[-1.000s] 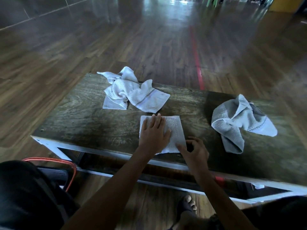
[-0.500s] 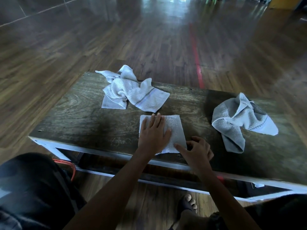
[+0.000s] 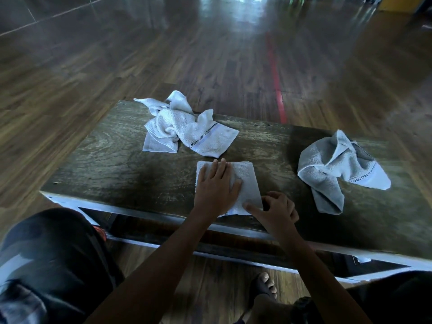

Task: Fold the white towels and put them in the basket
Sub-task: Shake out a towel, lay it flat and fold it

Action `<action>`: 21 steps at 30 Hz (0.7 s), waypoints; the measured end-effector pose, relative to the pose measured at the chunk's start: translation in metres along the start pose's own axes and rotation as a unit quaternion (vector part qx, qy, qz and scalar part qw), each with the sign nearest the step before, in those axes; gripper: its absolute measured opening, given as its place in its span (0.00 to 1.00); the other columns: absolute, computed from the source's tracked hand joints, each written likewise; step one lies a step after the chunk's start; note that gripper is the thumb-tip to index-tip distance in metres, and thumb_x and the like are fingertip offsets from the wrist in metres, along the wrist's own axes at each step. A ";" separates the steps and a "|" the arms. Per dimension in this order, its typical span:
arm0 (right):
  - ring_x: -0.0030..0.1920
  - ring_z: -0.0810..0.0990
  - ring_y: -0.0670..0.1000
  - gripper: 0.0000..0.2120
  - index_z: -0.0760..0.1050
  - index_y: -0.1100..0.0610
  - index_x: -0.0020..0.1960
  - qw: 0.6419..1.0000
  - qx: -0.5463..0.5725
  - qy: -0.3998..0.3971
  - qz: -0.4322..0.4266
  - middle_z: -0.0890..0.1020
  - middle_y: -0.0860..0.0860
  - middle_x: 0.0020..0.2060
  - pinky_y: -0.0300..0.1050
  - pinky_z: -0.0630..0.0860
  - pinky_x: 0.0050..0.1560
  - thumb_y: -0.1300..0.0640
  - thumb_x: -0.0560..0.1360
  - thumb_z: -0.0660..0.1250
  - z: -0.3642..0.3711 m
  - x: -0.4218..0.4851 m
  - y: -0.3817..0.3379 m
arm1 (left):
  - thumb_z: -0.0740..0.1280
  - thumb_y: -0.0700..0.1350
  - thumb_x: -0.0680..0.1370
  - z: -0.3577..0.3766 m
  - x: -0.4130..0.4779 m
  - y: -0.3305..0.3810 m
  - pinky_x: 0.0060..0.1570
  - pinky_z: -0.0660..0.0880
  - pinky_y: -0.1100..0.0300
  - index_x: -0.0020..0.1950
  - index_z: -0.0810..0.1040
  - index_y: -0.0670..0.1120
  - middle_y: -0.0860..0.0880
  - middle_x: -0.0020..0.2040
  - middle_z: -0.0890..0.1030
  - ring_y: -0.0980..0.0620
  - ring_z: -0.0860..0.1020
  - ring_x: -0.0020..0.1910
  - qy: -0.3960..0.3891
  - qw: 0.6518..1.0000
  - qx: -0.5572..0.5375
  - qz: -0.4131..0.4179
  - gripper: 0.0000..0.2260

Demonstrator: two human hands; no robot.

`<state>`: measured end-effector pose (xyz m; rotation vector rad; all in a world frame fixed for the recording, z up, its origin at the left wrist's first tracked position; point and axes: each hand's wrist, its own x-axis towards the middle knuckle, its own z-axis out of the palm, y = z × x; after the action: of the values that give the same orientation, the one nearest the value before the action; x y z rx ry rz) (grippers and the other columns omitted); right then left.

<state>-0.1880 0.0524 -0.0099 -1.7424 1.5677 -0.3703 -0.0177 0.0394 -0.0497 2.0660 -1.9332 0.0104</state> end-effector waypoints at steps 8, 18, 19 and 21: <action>0.65 0.52 0.46 0.16 0.78 0.49 0.41 0.999 -0.053 0.005 -0.002 0.62 0.46 0.64 0.43 0.50 0.58 0.36 0.69 0.68 -0.002 0.000 0.013 | 0.38 0.63 0.75 0.000 0.004 -0.003 0.74 0.46 0.48 0.77 0.56 0.45 0.46 0.78 0.55 0.48 0.50 0.77 -0.040 0.999 0.018 -0.003 0.36; 0.67 0.54 0.46 0.18 0.81 0.55 0.52 1.000 0.010 -0.004 0.011 0.63 0.48 0.67 0.39 0.49 0.55 0.42 0.74 0.66 -0.008 0.008 0.010 | 0.39 0.61 0.77 0.001 0.005 -0.008 0.73 0.49 0.46 0.77 0.56 0.46 0.46 0.78 0.56 0.47 0.52 0.77 -0.042 0.999 0.011 0.008 0.32; 0.68 0.54 0.45 0.18 0.81 0.56 0.53 1.000 0.010 -0.015 0.011 0.63 0.48 0.68 0.38 0.48 0.54 0.42 0.74 0.66 -0.008 0.011 0.012 | 0.39 0.61 0.77 0.001 0.005 -0.008 0.73 0.48 0.46 0.77 0.56 0.46 0.46 0.78 0.56 0.47 0.52 0.77 -0.042 0.999 0.009 0.008 0.32; 0.67 0.54 0.45 0.18 0.81 0.56 0.53 0.999 0.020 -0.032 0.001 0.62 0.48 0.68 0.38 0.48 0.53 0.43 0.75 0.66 -0.008 0.014 0.013 | 0.39 0.61 0.77 0.000 0.005 -0.008 0.74 0.47 0.46 0.77 0.55 0.46 0.46 0.78 0.55 0.48 0.51 0.77 -0.045 0.999 0.005 0.005 0.32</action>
<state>-0.2000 0.0369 -0.0167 -1.7058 1.5055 -0.3391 -0.0093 0.0349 -0.0507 2.0971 -1.9991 -0.0734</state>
